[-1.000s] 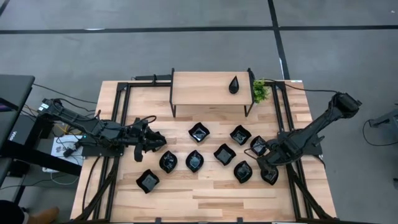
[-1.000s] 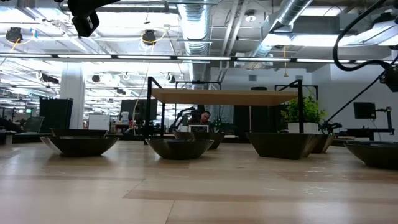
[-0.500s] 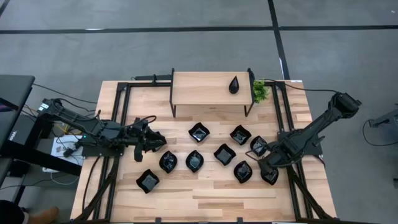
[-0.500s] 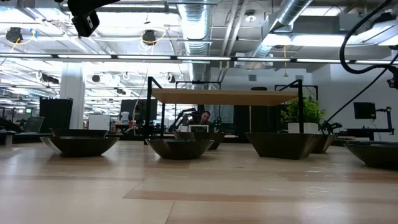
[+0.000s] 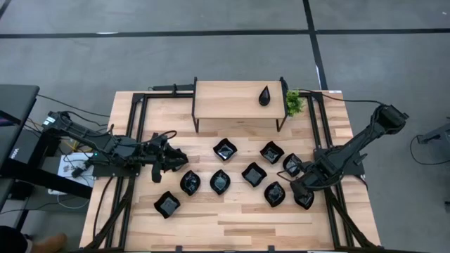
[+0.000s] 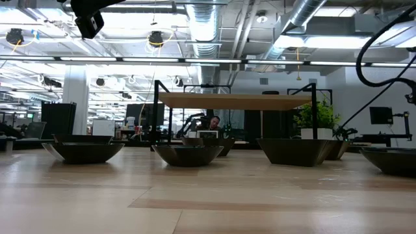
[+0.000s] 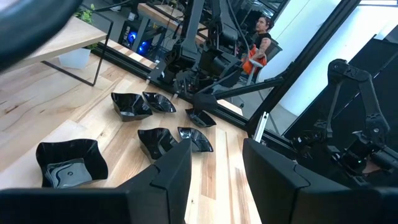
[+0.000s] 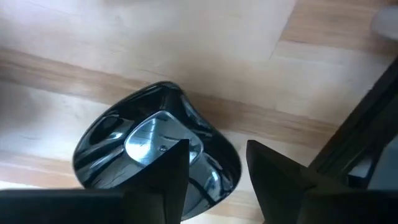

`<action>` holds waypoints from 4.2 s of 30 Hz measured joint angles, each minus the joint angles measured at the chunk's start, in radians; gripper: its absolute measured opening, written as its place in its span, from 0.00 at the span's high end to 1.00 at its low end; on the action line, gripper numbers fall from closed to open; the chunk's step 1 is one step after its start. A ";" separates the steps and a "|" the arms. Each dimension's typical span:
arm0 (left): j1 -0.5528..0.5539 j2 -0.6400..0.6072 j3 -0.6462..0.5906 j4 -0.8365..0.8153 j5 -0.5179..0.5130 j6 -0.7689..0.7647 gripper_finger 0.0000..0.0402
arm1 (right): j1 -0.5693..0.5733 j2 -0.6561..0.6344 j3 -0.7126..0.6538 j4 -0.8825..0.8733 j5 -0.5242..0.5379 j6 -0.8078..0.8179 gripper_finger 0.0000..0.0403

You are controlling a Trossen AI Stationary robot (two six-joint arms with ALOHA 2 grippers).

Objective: Pick & Place Mini shaped plates
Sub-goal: Put the leaf-shaped plate on the shelf

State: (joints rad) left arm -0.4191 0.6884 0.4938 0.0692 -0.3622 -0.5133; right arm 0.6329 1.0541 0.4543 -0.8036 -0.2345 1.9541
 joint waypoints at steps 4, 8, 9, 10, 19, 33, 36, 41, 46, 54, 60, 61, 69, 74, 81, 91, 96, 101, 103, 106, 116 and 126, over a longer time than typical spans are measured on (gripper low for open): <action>0.000 0.000 0.000 0.000 0.000 0.000 0.64 | 0.012 0.000 0.000 0.001 0.001 0.001 0.64; 0.000 0.000 0.000 0.000 0.000 0.000 0.64 | 0.024 -0.001 0.000 0.008 -0.001 0.003 0.68; 0.000 0.000 0.000 0.000 0.000 0.000 0.64 | 0.026 -0.003 0.000 0.008 -0.001 0.003 0.69; 0.000 0.000 0.000 0.000 0.000 0.000 0.64 | 0.029 -0.007 0.000 0.008 -0.001 0.003 0.70; 0.000 0.000 0.000 0.000 0.000 0.000 0.64 | 0.029 -0.053 0.000 0.004 -0.001 0.011 0.75; 0.000 0.000 0.000 0.000 0.000 0.000 0.64 | 0.029 -0.060 0.000 0.012 0.008 0.011 0.85; 0.000 0.000 0.000 0.000 0.000 0.000 0.64 | 0.029 -0.060 0.000 0.026 0.027 0.010 0.86; 0.000 0.000 0.000 0.000 0.000 0.000 0.64 | 0.029 -0.060 0.000 0.034 0.042 0.001 0.86; 0.000 0.000 0.000 0.000 0.000 0.000 0.64 | 0.029 -0.060 0.000 0.034 0.042 -0.041 0.83; 0.000 0.000 0.000 0.000 0.000 0.004 0.64 | 0.029 -0.060 0.000 0.026 0.052 -0.080 0.69; 0.000 0.000 0.000 0.000 0.000 0.004 0.64 | 0.029 -0.060 0.000 0.036 0.052 -0.095 0.64; 0.000 0.000 0.000 0.000 0.000 0.004 0.64 | 0.029 -0.059 0.000 0.040 0.052 -0.095 0.64; 0.000 0.000 0.000 0.000 0.000 0.004 0.64 | 0.029 -0.025 -0.061 0.209 0.040 -0.073 0.67; 0.000 0.000 0.000 0.000 0.000 0.002 0.64 | 0.029 -0.012 -0.077 0.235 0.026 -0.063 0.67; 0.000 0.000 0.000 0.000 0.000 0.000 0.64 | 0.048 -0.012 -0.077 0.233 0.027 -0.068 0.67; 0.000 0.000 0.000 0.005 0.000 0.000 0.64 | 0.062 -0.013 -0.077 0.233 0.048 -0.065 0.67; 0.000 0.000 0.000 0.005 0.000 0.000 0.64 | 0.061 -0.013 -0.077 0.232 0.060 -0.068 0.67; 0.000 0.000 0.000 0.006 0.000 0.000 0.64 | 0.061 -0.013 -0.077 0.232 0.060 -0.068 0.68; 0.000 0.000 0.000 0.006 -0.004 0.000 0.64 | 0.061 -0.014 -0.077 0.232 0.061 -0.068 0.69; 0.000 0.000 0.000 0.006 -0.010 0.000 0.64 | 0.060 -0.016 -0.077 0.231 0.061 -0.069 0.72; 0.000 0.000 0.000 0.008 -0.011 0.000 0.64 | 0.060 -0.016 -0.077 0.233 0.060 -0.077 0.73; 0.000 0.000 0.000 0.015 -0.011 0.000 0.64 | 0.060 -0.016 -0.076 0.237 0.059 -0.079 0.73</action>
State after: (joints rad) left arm -0.4191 0.6881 0.4938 0.0846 -0.3733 -0.5133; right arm 0.6933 1.0386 0.3779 -0.5671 -0.1759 1.8755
